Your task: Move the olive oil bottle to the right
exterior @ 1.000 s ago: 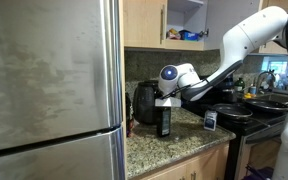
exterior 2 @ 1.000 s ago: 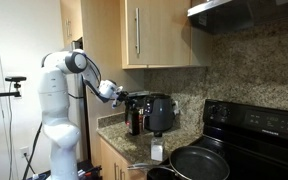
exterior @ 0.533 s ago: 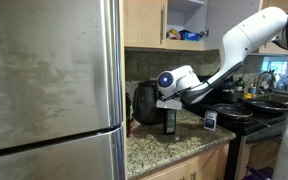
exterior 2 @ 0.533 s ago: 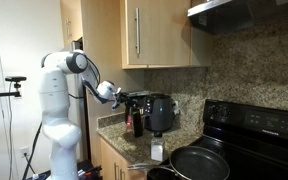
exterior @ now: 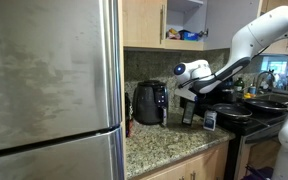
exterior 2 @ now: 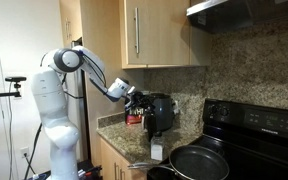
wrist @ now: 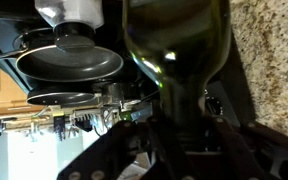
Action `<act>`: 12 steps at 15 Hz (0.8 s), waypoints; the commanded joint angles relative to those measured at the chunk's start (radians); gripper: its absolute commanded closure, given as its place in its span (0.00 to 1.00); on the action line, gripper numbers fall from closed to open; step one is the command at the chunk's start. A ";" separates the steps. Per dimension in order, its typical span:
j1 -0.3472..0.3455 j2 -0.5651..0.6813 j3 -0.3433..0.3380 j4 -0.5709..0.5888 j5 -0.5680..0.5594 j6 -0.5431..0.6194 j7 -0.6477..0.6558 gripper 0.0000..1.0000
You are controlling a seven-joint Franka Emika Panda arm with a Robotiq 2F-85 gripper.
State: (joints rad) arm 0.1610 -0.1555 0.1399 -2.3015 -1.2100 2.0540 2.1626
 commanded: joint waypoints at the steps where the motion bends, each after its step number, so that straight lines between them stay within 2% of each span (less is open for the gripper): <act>1: -0.008 0.003 0.004 -0.001 0.002 -0.001 -0.004 0.66; 3: 0.001 0.020 0.018 -0.004 0.002 -0.002 0.006 0.66; 4: 0.003 0.034 0.020 0.002 0.006 -0.005 0.008 0.91; 9: -0.039 0.187 -0.022 0.203 0.029 -0.042 0.077 0.91; 12: -0.038 0.299 -0.032 0.336 -0.003 -0.078 0.147 0.91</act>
State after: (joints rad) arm 0.1250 0.0282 0.1080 -2.1277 -1.1924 2.0364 2.2570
